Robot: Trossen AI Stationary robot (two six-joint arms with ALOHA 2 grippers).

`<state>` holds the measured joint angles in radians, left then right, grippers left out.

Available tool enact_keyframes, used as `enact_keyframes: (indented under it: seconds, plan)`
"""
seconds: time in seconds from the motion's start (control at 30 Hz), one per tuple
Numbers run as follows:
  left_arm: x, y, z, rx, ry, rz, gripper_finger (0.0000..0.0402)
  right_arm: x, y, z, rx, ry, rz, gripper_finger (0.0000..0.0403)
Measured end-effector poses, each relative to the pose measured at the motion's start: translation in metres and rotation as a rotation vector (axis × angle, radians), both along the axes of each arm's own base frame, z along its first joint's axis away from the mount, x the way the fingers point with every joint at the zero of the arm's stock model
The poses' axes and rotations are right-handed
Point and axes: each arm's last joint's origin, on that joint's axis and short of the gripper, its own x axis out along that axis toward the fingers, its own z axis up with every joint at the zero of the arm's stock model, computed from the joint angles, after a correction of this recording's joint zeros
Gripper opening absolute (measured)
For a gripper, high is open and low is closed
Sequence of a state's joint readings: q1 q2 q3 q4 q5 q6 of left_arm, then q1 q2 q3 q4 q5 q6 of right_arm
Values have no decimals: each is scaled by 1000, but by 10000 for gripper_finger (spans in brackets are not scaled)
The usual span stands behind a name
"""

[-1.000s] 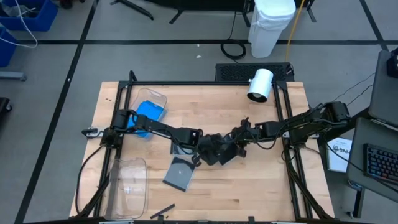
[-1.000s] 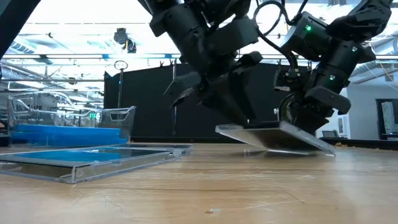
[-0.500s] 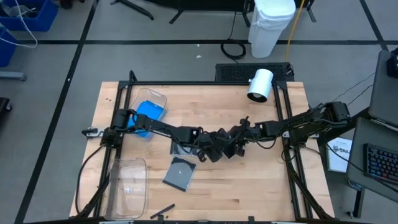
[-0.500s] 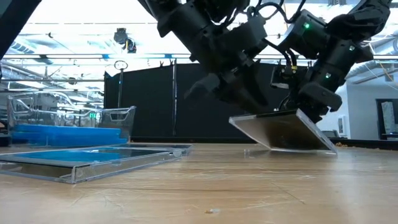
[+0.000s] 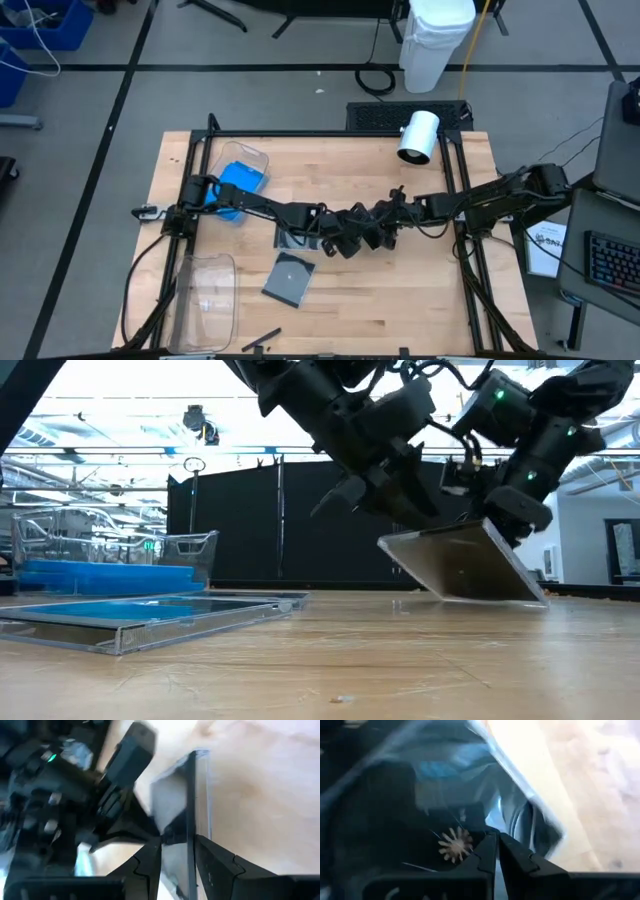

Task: Pick & place jewel cases by type
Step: Put the top black CD case into the bottom transparent bin

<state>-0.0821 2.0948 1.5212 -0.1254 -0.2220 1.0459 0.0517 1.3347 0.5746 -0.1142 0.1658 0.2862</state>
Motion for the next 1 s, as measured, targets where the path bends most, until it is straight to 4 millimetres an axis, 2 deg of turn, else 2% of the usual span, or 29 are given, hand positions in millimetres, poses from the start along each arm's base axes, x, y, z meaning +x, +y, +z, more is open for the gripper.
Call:
enact_keyframes:
  seconds: [0.3, 0.5, 0.63, 0.83, 1.0]
  plan:
    - [4, 12, 7, 123, -76, 148, 122, -16, 1, 44, -10, -210, -12, 15]
    - [5, 22, 7, 133, -77, 151, 122, -24, 8, 59, -39, -284, 43, 16]
    - [0, 27, 0, 72, 3, 153, 122, -33, 10, 54, -54, -186, 63, 16]
    - [-19, 24, -19, -123, 270, 36, 122, -53, 6, 36, -42, 86, -15, 16]
    - [-13, 24, -36, -211, 264, 102, 122, -55, 3, 26, -33, 189, -72, 16]
